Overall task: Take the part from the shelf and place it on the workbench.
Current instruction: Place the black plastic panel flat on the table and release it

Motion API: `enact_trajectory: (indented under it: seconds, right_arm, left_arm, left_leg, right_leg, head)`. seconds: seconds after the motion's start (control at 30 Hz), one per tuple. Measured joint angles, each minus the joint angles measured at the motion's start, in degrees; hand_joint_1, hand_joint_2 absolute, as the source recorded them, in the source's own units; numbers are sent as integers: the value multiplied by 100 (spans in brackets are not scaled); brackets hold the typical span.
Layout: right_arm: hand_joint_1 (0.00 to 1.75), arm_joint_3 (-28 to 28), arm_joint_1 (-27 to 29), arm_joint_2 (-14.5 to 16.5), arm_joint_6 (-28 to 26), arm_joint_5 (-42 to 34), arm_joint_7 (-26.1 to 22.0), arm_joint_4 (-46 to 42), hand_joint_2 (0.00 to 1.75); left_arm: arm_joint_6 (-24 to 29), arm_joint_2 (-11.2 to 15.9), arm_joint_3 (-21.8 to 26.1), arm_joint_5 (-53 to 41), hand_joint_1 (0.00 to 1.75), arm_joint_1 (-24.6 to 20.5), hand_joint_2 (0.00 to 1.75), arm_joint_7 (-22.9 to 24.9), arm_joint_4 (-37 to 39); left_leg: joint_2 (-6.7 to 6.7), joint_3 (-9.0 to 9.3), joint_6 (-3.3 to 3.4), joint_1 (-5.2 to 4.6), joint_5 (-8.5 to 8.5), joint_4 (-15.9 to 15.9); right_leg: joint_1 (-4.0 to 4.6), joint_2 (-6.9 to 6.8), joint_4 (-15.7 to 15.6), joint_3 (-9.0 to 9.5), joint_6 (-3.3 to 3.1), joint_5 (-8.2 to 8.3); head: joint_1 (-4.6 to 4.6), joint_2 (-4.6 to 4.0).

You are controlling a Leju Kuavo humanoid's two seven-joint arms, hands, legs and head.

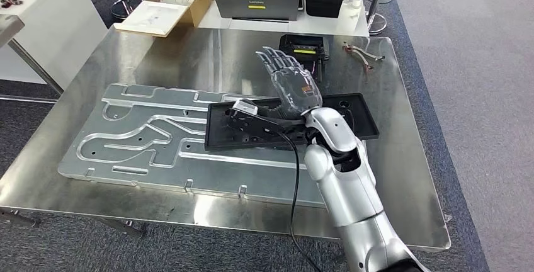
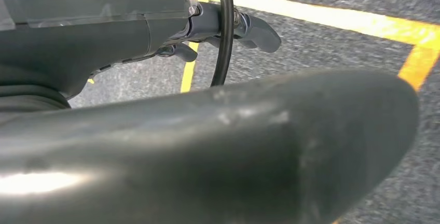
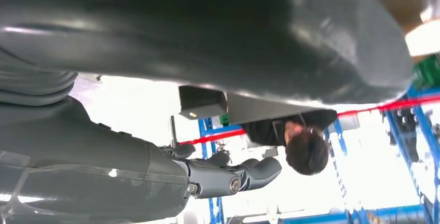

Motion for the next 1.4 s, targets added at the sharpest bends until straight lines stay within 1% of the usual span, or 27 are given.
enact_trajectory:
  seconds: [0.03,0.07,0.13,0.17,0.23,0.33,0.4,0.47,0.5,0.53,0.57,0.6,0.67,0.73,0.83,0.87,0.9,0.97,1.0,1.03,1.07,1.13,1.2,1.23,1.27,1.33,1.4]
  right_arm:
    - [0,5,68,-31,2,-56,-3,-209,0]
    - [0,13,108,-60,7,-95,-3,-399,0]
    - [0,31,133,-112,21,-136,-3,-751,0]
    - [0,44,141,-136,28,-148,-3,-904,0]
    - [0,73,162,-184,35,-160,-1,-1136,0]
    - [0,133,195,-228,37,-163,0,-1346,0]
    - [0,162,211,-248,38,-163,0,-1427,0]
    - [0,187,228,-269,38,-163,1,-1471,0]
    - [0,199,240,-281,38,-162,0,-1482,0]
    - [0,208,256,-294,38,-162,0,-1491,0]
    - [0,215,269,-305,38,-161,-1,-1500,0]
    - [0,218,279,-314,38,-161,0,-1514,0]
    - [0,222,283,-327,38,-161,1,-1557,0]
    - [0,234,283,-336,38,-162,1,-1589,0]
    - [0,271,288,-351,38,-163,13,-1598,0]
    - [0,280,290,-361,38,-164,19,-1598,0]
    - [0,285,290,-372,38,-164,26,-1597,0]
    - [0,296,300,-391,38,-165,38,-1597,0]
    - [0,301,309,-400,38,-165,43,-1596,0]
    - [0,304,319,-408,38,-165,45,-1595,0]
    - [0,307,327,-418,38,-165,46,-1595,0]
    - [0,314,328,-428,38,-166,47,-1595,0]
    - [0,332,316,-429,36,-166,47,-1598,0]
    - [0,344,310,-430,35,-166,48,-1601,0]
    - [0,353,307,-430,34,-166,49,-1604,0]
    - [0,363,309,-432,35,-167,51,-1603,0]
    - [0,375,310,-433,37,-172,51,-1599,0]
  left_arm:
    - [-17,-1,0,-9,0,18,0,12,-11]
    - [-28,-2,0,-14,0,31,0,16,-19]
    - [-49,-5,0,-21,0,39,0,14,-40]
    - [-60,-6,0,-24,0,39,0,12,-60]
    - [-73,-9,-1,-33,0,43,0,7,-98]
    - [-79,-19,-2,-40,0,71,0,5,-114]
    - [-80,-22,-2,-40,0,85,0,5,-118]
    - [-81,-22,-2,-40,0,86,0,5,-125]
    - [-81,-22,-2,-40,0,85,0,5,-128]
    - [-82,-22,-2,-40,0,84,0,5,-131]
    - [-82,-23,-2,-40,0,84,0,5,-131]
    - [-83,-25,-2,-40,0,82,0,5,-131]
    - [-83,-23,-3,-41,0,68,0,5,-142]
    - [-82,-22,-4,-42,0,50,0,3,-162]
    - [-82,-24,-4,-43,0,45,0,1,-180]
    - [-84,-26,-4,-43,0,42,0,1,-184]
    - [-88,-28,-4,-43,0,38,0,1,-186]
    - [-91,-32,-4,-43,0,34,0,1,-188]
    - [-92,-33,-4,-43,0,36,0,1,-189]
    - [-92,-34,-4,-43,0,37,0,1,-189]
    - [-92,-36,-4,-43,0,38,0,1,-189]
    - [-92,-39,-4,-43,0,37,0,1,-189]
    - [-92,-42,-4,-43,0,36,0,1,-190]
    - [-92,-43,-4,-43,0,36,0,1,-191]
    - [-92,-43,-4,-43,0,37,0,1,-191]
    - [-92,-45,-4,-43,0,45,0,1,-192]
    - [-92,-49,-4,-43,0,60,0,2,-192]
  left_leg:
    - [1,-23,-21,18,5,17]
    - [2,-54,-54,47,7,47]
    - [3,-129,-149,108,-3,143]
    - [-2,-166,-205,125,-9,195]
    - [-22,-214,-311,123,2,263]
    - [-34,-275,-428,149,1,305]
    - [-27,-409,-447,163,-346,643]
    - [-25,-617,-431,142,-894,1376]
    - [-26,-681,-421,131,-1071,1710]
    - [-25,-667,-402,117,-1139,1895]
    - [-26,-546,-370,100,-1093,1857]
    - [-28,-322,-323,76,-978,1604]
    - [-30,248,-210,11,-805,802]
    - [-31,528,-168,-51,-755,322]
    - [-16,481,-121,-70,-620,184]
    - [1,448,-76,-54,-537,136]
    - [18,399,-39,-37,-447,90]
    - [36,253,4,-30,-302,70]
    - [40,167,1,-31,-242,78]
    - [44,82,-4,-31,-185,88]
    - [47,-5,-15,-31,-130,102]
    - [48,-161,-50,-29,-34,145]
    - [43,-283,-104,-42,37,215]
    - [41,-318,-138,-48,74,240]
    - [40,-341,-175,-52,117,247]
    - [34,-368,-254,-36,175,244]
    - [24,-461,-315,-15,-79,425]
  right_leg:
    - [-46,-4,97,-31,45,15]
    - [-90,-14,-49,56,95,146]
    - [-162,-38,-765,451,200,460]
    - [-165,-26,-1048,604,213,578]
    - [-144,15,-1229,682,142,608]
    - [-129,31,-1197,582,-61,680]
    - [-120,20,-1217,493,-173,772]
    - [-78,13,-1213,380,-231,865]
    - [-51,11,-1209,319,-247,910]
    - [-23,9,-1204,258,-259,956]
    - [4,9,-1200,200,-264,1000]
    - [26,11,-1196,148,-267,1042]
    - [58,13,-1191,72,-252,1122]
    - [54,3,-1203,42,-197,1203]
    - [37,-3,-1246,16,-82,1293]
    - [40,-3,-1192,-22,-51,1193]
    - [41,-3,-1034,-89,-22,988]
    - [23,-10,-413,-269,22,417]
    - [15,-12,-63,-338,44,226]
    - [6,-14,183,-352,63,168]
    - [-4,-17,266,-279,77,235]
    - [-27,-30,-155,162,84,521]
    - [-17,-41,-936,739,44,542]
    - [-3,-42,-1209,909,10,484]
    - [15,-40,-1347,972,-32,432]
    - [16,-46,-1385,916,-127,503]
    - [-4,-62,-1405,822,-225,629]
  head:
    - [0,0]
    - [-1,0]
    - [-1,0]
    - [0,0]
    - [-1,0]
    - [-2,0]
    - [-2,0]
    - [-1,0]
    - [-2,0]
    - [-1,0]
    - [-2,0]
    - [-2,0]
    - [-2,0]
    - [-1,0]
    - [-1,0]
    - [0,0]
    - [0,0]
    - [1,0]
    - [0,0]
    - [0,0]
    - [0,0]
    - [0,0]
    - [-1,0]
    - [-1,0]
    - [-1,0]
    - [0,0]
    - [-1,0]
